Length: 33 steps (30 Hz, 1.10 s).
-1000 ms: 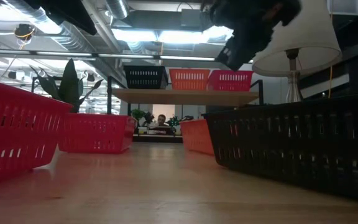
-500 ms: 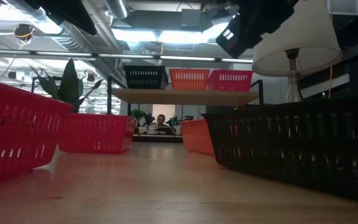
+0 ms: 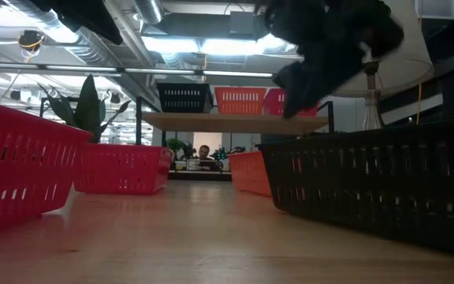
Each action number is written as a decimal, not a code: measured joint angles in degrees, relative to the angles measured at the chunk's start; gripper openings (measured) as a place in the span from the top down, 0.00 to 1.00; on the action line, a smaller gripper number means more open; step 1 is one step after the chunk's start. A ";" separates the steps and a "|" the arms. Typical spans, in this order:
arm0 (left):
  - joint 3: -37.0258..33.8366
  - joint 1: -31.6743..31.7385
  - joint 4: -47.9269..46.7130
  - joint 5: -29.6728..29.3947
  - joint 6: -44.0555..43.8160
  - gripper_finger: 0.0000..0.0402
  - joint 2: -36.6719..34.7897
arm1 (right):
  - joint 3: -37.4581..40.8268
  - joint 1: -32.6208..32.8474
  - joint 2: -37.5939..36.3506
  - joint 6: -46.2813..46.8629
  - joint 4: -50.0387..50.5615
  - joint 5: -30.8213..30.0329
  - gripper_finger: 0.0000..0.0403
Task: Stack baskets on shelf by color
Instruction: Stack the right orange bin on top of the orange bin on the shelf
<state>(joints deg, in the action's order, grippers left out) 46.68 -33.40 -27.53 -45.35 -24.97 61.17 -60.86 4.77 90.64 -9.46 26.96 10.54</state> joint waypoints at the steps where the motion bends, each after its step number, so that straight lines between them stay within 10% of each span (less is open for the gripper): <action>1: 0.00 0.00 -0.01 -0.02 0.00 0.67 0.00 | 0.33 0.28 0.42 -2.29 0.01 -2.22 0.52; 16: 0.00 -0.01 0.09 -0.02 -0.04 0.67 0.00 | 0.51 3.31 8.88 -5.53 2.26 -15.57 0.53; 25: 0.00 0.01 0.00 0.01 -0.01 0.67 0.00 | -3.12 5.88 8.82 0.95 7.14 -17.10 0.95; 33: 0.00 -0.01 -0.04 -0.02 0.00 0.67 0.00 | -18.42 10.46 8.80 3.41 22.53 -19.53 0.98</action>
<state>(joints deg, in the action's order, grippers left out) 46.68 -33.41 -27.57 -45.36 -24.97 61.17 -79.28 15.24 99.44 -6.04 49.49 -8.99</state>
